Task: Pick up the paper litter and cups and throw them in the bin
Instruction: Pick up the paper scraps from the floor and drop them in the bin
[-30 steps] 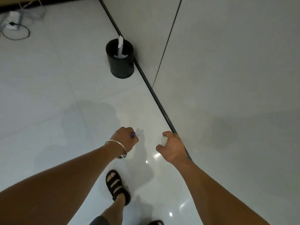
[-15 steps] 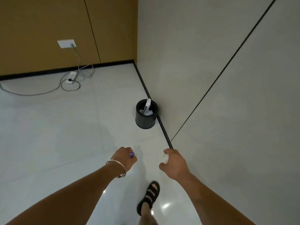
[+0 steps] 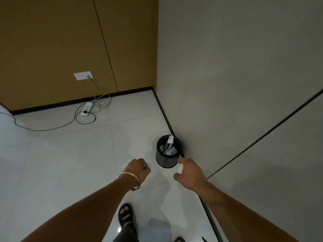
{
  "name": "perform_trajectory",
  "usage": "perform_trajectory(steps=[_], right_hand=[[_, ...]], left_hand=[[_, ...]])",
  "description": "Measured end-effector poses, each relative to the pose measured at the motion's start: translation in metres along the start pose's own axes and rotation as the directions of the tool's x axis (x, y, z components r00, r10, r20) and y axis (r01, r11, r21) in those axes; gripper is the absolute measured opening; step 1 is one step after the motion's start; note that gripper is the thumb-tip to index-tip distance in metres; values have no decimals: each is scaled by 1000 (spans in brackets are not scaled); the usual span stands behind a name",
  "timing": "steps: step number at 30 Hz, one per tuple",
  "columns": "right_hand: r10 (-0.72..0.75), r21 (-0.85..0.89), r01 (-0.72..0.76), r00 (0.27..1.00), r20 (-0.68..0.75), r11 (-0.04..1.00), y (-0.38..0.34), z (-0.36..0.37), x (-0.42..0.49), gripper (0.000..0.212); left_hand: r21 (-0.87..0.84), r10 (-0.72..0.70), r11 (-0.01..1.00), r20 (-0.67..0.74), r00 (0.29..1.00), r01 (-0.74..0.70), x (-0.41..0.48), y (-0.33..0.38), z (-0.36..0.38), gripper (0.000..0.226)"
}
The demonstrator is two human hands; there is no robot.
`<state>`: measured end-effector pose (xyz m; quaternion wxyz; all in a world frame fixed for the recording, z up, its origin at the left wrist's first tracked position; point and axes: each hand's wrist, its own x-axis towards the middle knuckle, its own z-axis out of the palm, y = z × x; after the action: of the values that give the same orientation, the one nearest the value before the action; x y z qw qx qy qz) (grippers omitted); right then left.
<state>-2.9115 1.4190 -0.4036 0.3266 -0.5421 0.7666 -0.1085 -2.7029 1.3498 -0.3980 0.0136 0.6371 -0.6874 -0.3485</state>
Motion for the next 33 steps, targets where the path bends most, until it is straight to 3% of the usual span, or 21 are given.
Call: perform_trajectory(steps=[6, 16, 24, 33], right_hand=[[149, 104, -147, 989, -17, 984, -29, 6, 71, 56], [377, 247, -355, 925, -48, 902, -49, -2, 165, 61], [458, 324, -456, 886, 76, 829, -5, 3, 247, 59], [521, 343, -536, 841, 143, 771, 72, 69, 362, 49]], left_hand=[[-4, 81, 997, 42, 996, -81, 111, -7, -37, 22], [228, 167, 949, 222, 961, -218, 273, 29, -84, 25], [274, 173, 916, 386, 906, -292, 352, 74, -23, 27], [234, 15, 963, 453, 892, -134, 460, 48, 113, 30]])
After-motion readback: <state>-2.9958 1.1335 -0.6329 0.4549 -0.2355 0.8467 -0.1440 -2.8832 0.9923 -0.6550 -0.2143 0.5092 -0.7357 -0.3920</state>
